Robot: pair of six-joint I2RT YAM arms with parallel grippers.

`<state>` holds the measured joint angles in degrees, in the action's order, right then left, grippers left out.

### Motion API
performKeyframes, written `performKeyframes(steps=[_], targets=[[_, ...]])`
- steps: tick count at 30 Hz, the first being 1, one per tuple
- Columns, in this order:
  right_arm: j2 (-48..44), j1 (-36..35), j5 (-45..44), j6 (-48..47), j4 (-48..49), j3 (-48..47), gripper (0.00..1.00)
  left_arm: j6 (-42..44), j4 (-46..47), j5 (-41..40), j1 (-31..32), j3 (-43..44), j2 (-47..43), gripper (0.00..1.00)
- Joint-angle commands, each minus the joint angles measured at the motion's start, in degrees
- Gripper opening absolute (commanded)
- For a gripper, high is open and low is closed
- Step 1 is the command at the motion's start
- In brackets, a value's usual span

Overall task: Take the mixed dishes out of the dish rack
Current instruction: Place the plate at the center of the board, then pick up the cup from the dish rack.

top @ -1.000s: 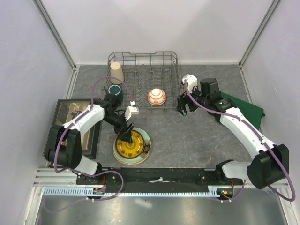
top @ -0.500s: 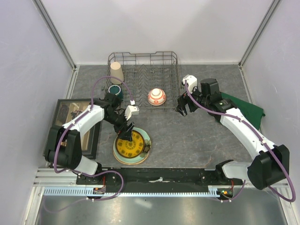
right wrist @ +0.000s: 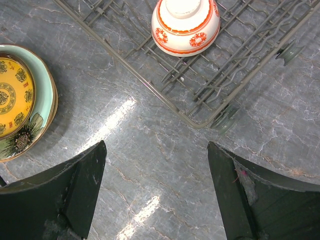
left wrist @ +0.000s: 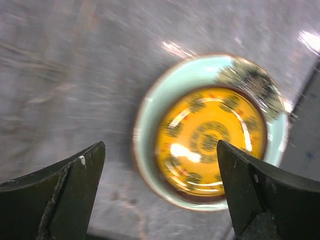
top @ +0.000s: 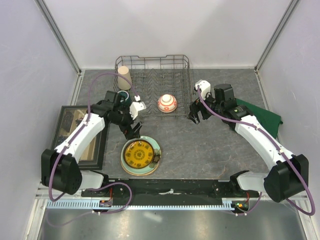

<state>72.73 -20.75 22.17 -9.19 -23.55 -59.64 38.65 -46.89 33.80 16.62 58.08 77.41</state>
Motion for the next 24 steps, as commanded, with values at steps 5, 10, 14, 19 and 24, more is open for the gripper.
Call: performKeyframes(steps=[5, 10, 14, 19, 24], targets=[[-0.39, 0.19, 0.94, 0.49, 1.75, -0.39, 0.90, -4.81, 7.79, -12.97, -3.07, 11.50, -2.01, 0.99], [-0.66, 0.19, 0.85, 0.40, 1.84, -0.13, 0.90, -7.80, 2.86, -10.60, -9.23, 20.92, 6.94, 0.99], [-0.22, 0.19, 1.03, 0.40, 1.93, -0.22, 0.90, -7.63, 0.32, -12.88, -11.78, 28.72, 13.64, 0.99], [0.22, 0.19, 1.29, 0.40, 1.84, -0.22, 0.91, -4.56, -2.50, -13.93, -12.14, 35.42, 20.67, 0.99], [-0.13, 0.19, 0.94, 0.23, 1.93, 0.05, 0.91, -1.57, -3.82, -17.09, -12.14, 42.54, 27.35, 0.99]])
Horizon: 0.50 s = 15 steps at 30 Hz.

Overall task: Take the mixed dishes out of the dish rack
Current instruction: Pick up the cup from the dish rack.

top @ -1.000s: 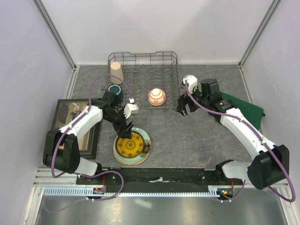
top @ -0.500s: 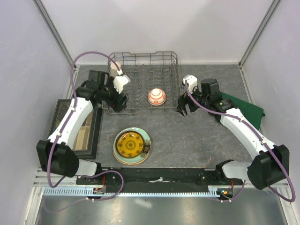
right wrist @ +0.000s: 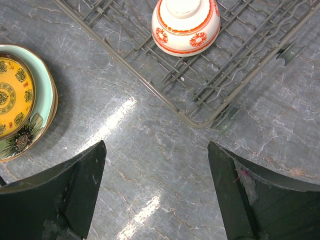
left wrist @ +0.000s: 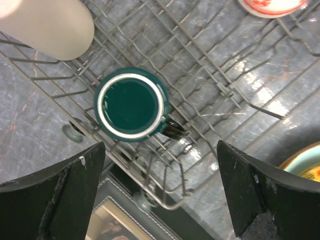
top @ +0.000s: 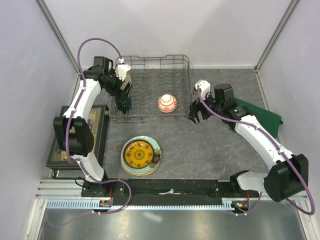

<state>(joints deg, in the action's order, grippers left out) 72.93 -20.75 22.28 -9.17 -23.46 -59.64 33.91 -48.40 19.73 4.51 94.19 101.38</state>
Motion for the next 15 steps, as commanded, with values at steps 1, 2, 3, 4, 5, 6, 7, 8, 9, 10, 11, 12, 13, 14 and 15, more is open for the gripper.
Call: performKeyframes(steps=[1, 2, 3, 4, 5, 6, 7, 8, 9, 10, 11, 12, 13, 14, 15], targets=[[-0.50, 0.27, 0.75, 0.20, 1.84, 0.13, 0.91, 3.79, -2.66, -3.55, -0.03, 7.49, 4.43, 0.99], [-0.50, 0.36, 0.74, 0.20, 1.84, 0.13, 0.91, 4.23, -3.71, -3.99, -0.03, 9.67, 5.48, 0.99], [-0.42, 0.28, 0.74, 0.12, 1.93, 0.22, 0.91, 4.76, -4.24, -4.69, -0.03, 10.65, 7.41, 0.99], [-0.50, 0.36, 0.83, 0.12, 1.93, 0.22, 0.91, 5.54, -4.68, -4.87, -0.03, 11.62, 8.21, 0.99], [-0.42, 0.45, 0.75, 0.12, 1.93, 0.14, 0.91, 5.90, -5.12, -4.96, -0.03, 13.11, 9.00, 0.99], [-0.33, 0.45, 0.74, 0.12, 2.02, 0.13, 0.91, 6.34, -6.08, -4.79, -0.03, 13.82, 10.49, 0.99], [-0.07, 0.36, 0.74, 0.20, 1.93, 0.05, 0.91, 7.39, -6.61, -4.70, -0.03, 14.43, 11.02, 0.99], [-0.06, 0.36, 0.74, 0.12, 1.93, 0.05, 0.91, 7.75, -6.97, -4.70, -0.03, 15.48, 11.72, 0.99], [0.02, 0.45, 0.74, 0.20, 1.93, -0.04, 0.91, 8.18, -7.66, -4.52, -0.03, 15.76, 12.25, 0.99], [0.11, 0.45, 0.74, 0.20, 1.93, 0.05, 0.91, 9.06, -7.85, -4.43, -0.03, 16.02, 12.96, 0.99], [0.11, 0.54, 0.74, 0.12, 1.93, 0.05, 0.91, 9.50, -7.93, -4.17, -0.03, 16.11, 13.14, 0.99], [0.11, 0.45, 0.74, -0.06, 1.93, 0.05, 0.91, 9.77, -7.94, -3.73, -0.03, 16.11, 13.31, 0.99], [0.02, 0.45, 0.74, -0.06, 1.93, 0.13, 0.91, 10.29, -8.28, -3.29, 0.06, 16.20, 13.40, 0.99], [0.11, 0.54, 0.66, -0.15, 1.93, 0.22, 0.91, 10.56, -8.37, -2.94, 0.06, 16.20, 13.58, 0.99], [0.11, 0.36, 0.74, -0.06, 1.93, 0.22, 0.91, 10.82, -8.38, -2.42, 0.06, 16.37, 13.75, 0.99]])
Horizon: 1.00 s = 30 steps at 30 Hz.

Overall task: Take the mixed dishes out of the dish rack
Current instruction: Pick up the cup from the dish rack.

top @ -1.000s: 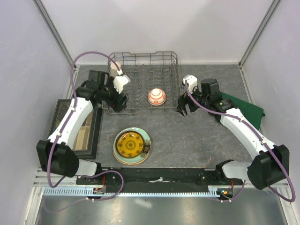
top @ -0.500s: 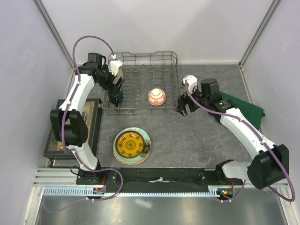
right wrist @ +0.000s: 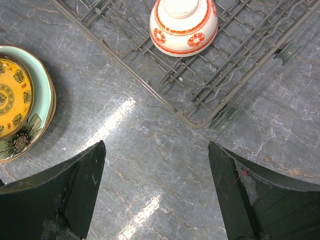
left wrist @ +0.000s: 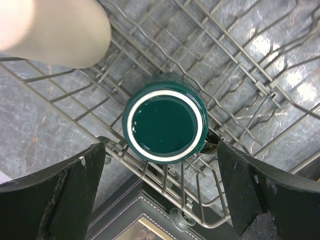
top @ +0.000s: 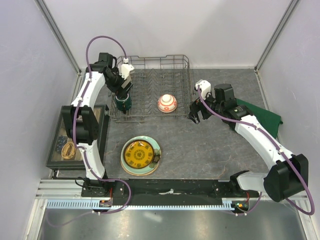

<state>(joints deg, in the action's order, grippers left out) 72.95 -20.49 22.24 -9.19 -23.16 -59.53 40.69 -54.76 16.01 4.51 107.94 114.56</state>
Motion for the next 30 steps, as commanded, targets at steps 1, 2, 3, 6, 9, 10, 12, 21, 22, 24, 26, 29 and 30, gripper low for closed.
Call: performKeyframes(steps=[1, 2, 3, 6, 9, 10, 12, 21, 22, 24, 26, 29, 30], targets=[[0.35, 0.27, 0.79, -0.12, 1.62, 0.03, 0.91, 4.57, -2.45, 1.57, 0.06, 2.63, 0.66, 0.99], [0.44, 0.28, 0.79, 0.05, 1.54, -0.06, 0.91, 4.92, -2.98, 1.92, 0.06, 3.15, 1.10, 0.99], [0.53, 0.28, 0.79, 0.05, 1.62, -0.06, 0.91, 5.36, -3.42, 2.35, 0.14, 3.50, 1.45, 0.99], [0.79, 0.36, 0.88, 0.05, 1.62, -0.24, 0.92, 6.68, -4.82, 2.80, 0.14, 4.56, 2.68, 0.99], [0.88, 0.28, 0.96, -0.04, 1.62, -0.33, 0.92, 6.77, -4.83, 3.32, 0.23, 4.74, 3.56, 0.99], [0.88, 0.28, 0.88, 0.05, 1.62, -0.33, 0.92, 6.77, -4.83, 3.41, 0.23, 4.91, 3.82, 0.99], [0.88, 0.36, 0.88, 0.05, 1.54, -0.33, 0.92, 6.77, -4.83, 3.50, 0.23, 5.09, 4.52, 0.99], [0.97, 0.45, 0.88, -0.13, 1.54, -0.24, 0.93, 6.77, -4.65, 3.33, 0.41, 7.37, 6.99, 0.99], [0.97, 0.45, 0.88, -0.21, 1.54, -0.15, 0.93, 6.86, -4.74, 3.15, 0.41, 7.46, 7.42, 0.99], [0.97, 0.63, 0.88, -0.21, 1.62, -0.15, 0.93, 6.95, -4.74, 2.71, 0.41, 7.55, 7.95, 0.99], [0.97, 0.54, 0.88, -0.30, 1.62, -0.06, 0.93, 7.04, -4.56, 2.27, 0.50, 7.90, 8.83, 0.99], [0.71, 0.72, 0.79, -0.30, 1.62, 0.03, 0.93, 7.21, -4.47, 1.83, 0.50, 8.16, 9.71, 0.99], [0.70, 0.80, 0.79, -0.21, 1.62, 0.11, 0.93, 7.30, -4.48, 1.83, 0.50, 8.16, 10.06, 0.99]])
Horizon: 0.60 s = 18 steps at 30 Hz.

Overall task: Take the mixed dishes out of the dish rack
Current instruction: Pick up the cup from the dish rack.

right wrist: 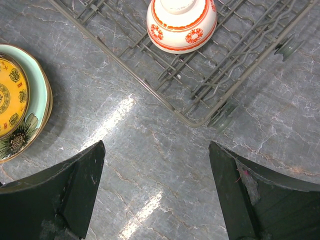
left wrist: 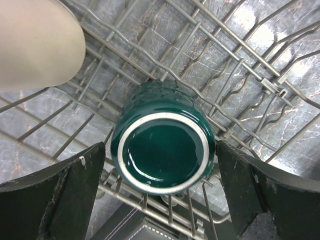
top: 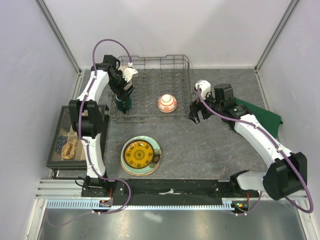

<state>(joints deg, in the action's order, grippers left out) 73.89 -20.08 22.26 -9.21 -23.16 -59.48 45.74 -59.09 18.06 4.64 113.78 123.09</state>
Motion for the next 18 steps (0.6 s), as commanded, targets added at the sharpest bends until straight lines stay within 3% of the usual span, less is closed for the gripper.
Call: performKeyframes(steps=[1, 18], targets=[[-0.41, 0.48, 0.68, -0.37, 1.62, 0.16, 0.93, 2.34, -0.06, -0.31, 0.45, 2.33, 1.72, 0.99], [-0.85, 1.18, 0.85, -0.37, 2.15, 1.04, 0.93, 2.34, 1.17, -2.07, 0.98, 2.85, 4.53, 0.98]])
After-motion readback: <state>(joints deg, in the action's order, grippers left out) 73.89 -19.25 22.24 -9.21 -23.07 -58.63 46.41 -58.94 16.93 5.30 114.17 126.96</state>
